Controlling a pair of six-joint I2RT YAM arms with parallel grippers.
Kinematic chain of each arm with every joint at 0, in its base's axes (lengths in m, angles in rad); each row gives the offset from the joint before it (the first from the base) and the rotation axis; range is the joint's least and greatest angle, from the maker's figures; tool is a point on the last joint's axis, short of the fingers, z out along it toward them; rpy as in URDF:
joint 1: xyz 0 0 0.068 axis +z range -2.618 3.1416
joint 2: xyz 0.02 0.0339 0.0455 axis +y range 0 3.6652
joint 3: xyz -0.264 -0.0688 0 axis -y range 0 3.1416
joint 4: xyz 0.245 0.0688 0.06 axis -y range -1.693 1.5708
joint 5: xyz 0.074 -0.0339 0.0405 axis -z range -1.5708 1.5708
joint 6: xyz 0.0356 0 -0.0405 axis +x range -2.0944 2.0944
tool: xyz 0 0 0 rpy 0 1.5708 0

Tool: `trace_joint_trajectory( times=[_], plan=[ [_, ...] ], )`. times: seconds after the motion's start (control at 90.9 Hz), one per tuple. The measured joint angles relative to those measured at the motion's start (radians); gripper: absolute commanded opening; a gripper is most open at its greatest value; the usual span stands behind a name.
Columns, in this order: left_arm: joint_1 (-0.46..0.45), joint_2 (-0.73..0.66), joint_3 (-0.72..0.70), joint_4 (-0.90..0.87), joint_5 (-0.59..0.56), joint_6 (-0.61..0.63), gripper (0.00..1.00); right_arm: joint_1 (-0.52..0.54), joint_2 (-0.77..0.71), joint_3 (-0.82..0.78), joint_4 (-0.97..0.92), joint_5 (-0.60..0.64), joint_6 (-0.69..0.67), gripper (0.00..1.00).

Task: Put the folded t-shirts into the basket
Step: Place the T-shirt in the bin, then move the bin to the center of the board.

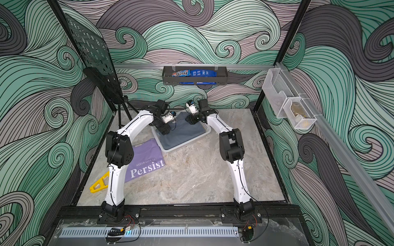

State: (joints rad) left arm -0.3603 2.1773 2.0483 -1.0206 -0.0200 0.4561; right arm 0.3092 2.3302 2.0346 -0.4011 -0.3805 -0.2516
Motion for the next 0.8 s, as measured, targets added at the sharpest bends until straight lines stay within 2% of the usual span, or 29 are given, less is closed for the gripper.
trace_joint_trajectory(
  times=[0.099, 0.176, 0.253, 0.385, 0.605, 0.704, 0.803],
  plan=[
    [0.0, -0.127, -0.079, -0.008, 0.034, 0.009, 0.89, -0.008, -0.128, -0.074, -0.011, -0.043, -0.026, 0.62],
    [0.001, -0.249, -0.174, -0.002, 0.059, 0.024, 0.89, -0.018, -0.248, -0.155, -0.015, -0.071, -0.051, 0.69],
    [0.005, -0.376, -0.3, -0.001, 0.085, 0.047, 0.89, -0.027, -0.355, -0.244, -0.014, -0.095, -0.085, 0.75],
    [0.026, -0.598, -0.565, 0.004, 0.122, 0.099, 0.92, -0.049, -0.488, -0.391, -0.055, -0.103, -0.14, 0.93],
    [0.041, -0.881, -0.984, 0.074, 0.126, 0.211, 0.92, -0.056, -0.64, -0.658, -0.129, -0.086, -0.22, 0.94],
    [0.037, -0.894, -1.083, 0.124, 0.123, 0.248, 0.91, -0.046, -0.682, -0.754, -0.092, -0.043, -0.189, 0.94],
    [0.037, -0.852, -1.086, 0.14, 0.117, 0.262, 0.89, -0.064, -0.672, -0.756, -0.032, 0.005, -0.134, 0.92]
  ],
)
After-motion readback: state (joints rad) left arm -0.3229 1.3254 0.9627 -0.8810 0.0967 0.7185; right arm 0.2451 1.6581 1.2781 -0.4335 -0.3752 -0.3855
